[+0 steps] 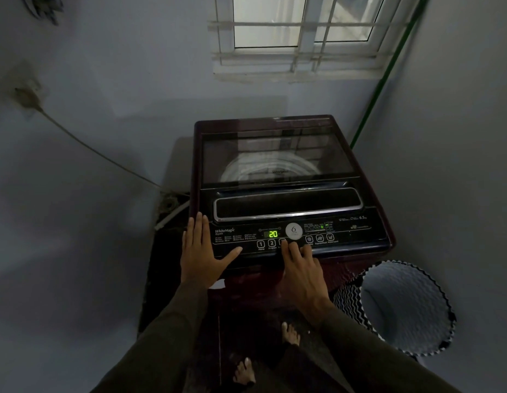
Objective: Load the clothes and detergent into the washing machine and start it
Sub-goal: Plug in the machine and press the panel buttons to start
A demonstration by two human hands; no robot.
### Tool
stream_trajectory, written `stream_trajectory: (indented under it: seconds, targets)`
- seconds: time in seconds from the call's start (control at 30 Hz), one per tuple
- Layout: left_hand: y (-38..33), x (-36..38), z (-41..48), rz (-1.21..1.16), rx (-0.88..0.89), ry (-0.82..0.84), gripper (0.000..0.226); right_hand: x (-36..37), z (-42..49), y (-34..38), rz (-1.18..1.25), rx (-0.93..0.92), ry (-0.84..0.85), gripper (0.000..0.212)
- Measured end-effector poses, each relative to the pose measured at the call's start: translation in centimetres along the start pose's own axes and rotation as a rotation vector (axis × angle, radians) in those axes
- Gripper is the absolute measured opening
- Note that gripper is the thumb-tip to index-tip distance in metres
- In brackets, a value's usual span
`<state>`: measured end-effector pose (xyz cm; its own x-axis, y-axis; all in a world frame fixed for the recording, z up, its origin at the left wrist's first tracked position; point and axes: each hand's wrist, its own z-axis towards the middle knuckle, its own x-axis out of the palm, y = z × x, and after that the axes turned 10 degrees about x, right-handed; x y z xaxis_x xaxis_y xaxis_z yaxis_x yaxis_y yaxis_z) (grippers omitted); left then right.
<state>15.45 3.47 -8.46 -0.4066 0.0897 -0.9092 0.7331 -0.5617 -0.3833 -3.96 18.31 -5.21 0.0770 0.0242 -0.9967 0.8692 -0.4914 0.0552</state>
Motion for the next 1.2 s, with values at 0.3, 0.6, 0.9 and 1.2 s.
stream_trajectory:
  seconds: [0.3, 0.6, 0.9, 1.2]
  targets:
    - [0.0, -0.1, -0.1, -0.014, 0.006, -0.005, 0.121, -0.2, -0.8, 0.1, 0.063, 0.012, 0.004, 0.088]
    - [0.0, -0.1, 0.0, -0.010, 0.004, -0.008, 0.120, 0.1, -1.1, 0.0, 0.076, 0.021, 0.033, 0.085]
    - [0.0, 0.0, -0.1, -0.019, 0.009, -0.019, 0.120, 0.2, -1.2, 0.0, 0.104, 0.029, 0.038, 0.089]
    - [0.0, -0.1, 0.0, -0.027, -0.001, -0.003, 0.120, 0.3, -1.2, 0.0, 0.098, 0.033, 0.063, 0.086]
